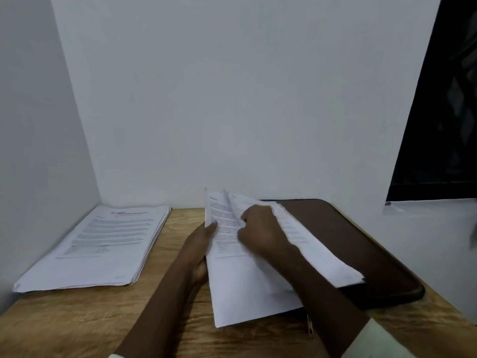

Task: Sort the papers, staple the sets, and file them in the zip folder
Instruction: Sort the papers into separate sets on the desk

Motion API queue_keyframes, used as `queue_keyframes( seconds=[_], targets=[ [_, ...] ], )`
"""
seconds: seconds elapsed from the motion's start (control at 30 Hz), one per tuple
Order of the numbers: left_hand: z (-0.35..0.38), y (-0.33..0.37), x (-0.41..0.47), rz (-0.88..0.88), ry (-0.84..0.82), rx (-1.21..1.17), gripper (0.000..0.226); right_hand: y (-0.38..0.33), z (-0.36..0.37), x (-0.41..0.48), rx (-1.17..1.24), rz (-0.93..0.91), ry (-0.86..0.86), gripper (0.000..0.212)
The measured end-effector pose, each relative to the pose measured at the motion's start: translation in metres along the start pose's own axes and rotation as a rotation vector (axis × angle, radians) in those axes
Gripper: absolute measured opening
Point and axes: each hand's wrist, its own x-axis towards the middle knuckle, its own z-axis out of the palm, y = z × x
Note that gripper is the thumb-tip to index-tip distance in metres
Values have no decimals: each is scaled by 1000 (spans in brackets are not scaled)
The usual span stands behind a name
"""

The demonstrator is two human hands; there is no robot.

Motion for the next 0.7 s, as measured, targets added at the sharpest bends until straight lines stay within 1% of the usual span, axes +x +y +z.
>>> queue_keyframes(
  seconds=[0.07,0.1,0.13,0.2,0.27,0.3,0.4,0.43,0.47,0.5,0.53,0.57,0.6,0.63,0.67,0.7],
  targets=[
    [3,0,0,-27,32,-14,40,-11,30,-7,44,-58,-34,13],
    [0,-1,2,-24,39,15,43,-18,42,-13,99,-89,-44,13],
    [-1,-2,3,-9,50,56,42,-22,49,-18,167,-115,-48,15],
    [-9,-3,6,27,107,92,32,-22,54,-22,266,-151,-97,17],
    [-19,-2,7,41,111,32,29,-10,42,-18,280,-108,-143,19],
    [-24,0,7,60,81,-4,31,-3,29,-15,296,-62,-99,27],
    [-27,8,6,173,-51,-22,38,26,-11,3,282,27,278,71],
    [-25,11,4,209,-94,-15,39,36,-24,9,304,80,304,84],
    [-22,14,3,238,-130,-8,39,45,-37,14,419,151,233,95],
    [-20,19,2,265,-150,5,39,53,-47,19,617,196,120,102],
    [-16,24,1,295,-159,20,39,62,-55,22,805,209,-6,100],
    [-11,29,-1,327,-163,44,39,67,-63,22,918,192,-115,87],
    [-4,36,-4,366,-161,81,39,68,-70,20,984,149,-205,67],
    [4,44,-8,413,-142,132,37,67,-74,17,1028,103,-247,49],
    [14,52,-12,466,-106,188,35,65,-76,15,1059,72,-221,39],
    [23,60,-15,529,-55,245,31,61,-79,14,1094,39,-142,34]
  ],
)
